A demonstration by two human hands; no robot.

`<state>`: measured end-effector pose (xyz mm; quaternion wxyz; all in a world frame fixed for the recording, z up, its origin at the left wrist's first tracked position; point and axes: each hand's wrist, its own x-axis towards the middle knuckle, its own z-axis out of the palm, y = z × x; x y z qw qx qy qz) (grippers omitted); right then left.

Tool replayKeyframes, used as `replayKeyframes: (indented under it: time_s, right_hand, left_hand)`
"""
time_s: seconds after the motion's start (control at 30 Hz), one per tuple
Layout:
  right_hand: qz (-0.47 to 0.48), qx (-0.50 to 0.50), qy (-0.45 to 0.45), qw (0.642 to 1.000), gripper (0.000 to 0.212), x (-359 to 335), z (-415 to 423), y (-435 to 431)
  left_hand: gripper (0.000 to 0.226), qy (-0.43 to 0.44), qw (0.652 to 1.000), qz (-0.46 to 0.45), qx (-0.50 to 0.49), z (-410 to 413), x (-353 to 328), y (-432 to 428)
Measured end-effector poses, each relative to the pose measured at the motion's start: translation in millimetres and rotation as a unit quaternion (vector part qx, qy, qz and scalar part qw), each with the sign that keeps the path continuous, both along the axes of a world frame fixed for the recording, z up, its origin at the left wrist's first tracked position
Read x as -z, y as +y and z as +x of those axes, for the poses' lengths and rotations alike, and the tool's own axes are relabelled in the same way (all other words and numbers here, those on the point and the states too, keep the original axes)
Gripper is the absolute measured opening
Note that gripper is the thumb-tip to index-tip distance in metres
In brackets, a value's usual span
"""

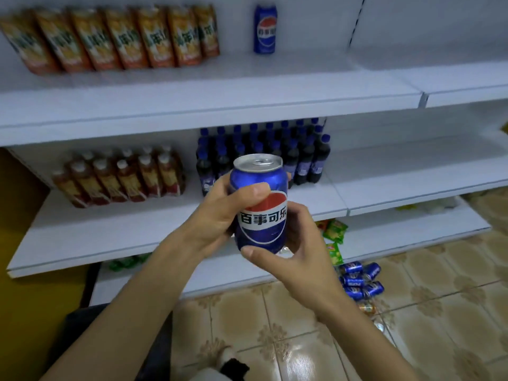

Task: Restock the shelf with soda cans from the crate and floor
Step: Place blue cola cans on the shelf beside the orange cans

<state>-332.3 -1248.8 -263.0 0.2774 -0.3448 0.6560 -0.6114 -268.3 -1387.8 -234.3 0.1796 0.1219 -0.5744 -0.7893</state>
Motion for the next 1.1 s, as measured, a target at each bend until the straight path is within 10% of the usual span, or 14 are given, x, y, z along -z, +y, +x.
replayKeyframes:
  time_s: [0.4,1.1]
  right_hand:
    - [-0.079,0.116,0.096,0.985,0.061,-83.4,-146.9,-145.1]
    - [0.05,0.021,0.201,0.978,0.064,-86.1,-349.2,-304.7]
  left_hand:
    - [0.07,-0.02,0.884,-0.428,-0.185,-136.8,-106.0,-111.1]
    - [0.057,-0.158,0.86,-0.367,-0.317,-322.9,-69.1,-239.7]
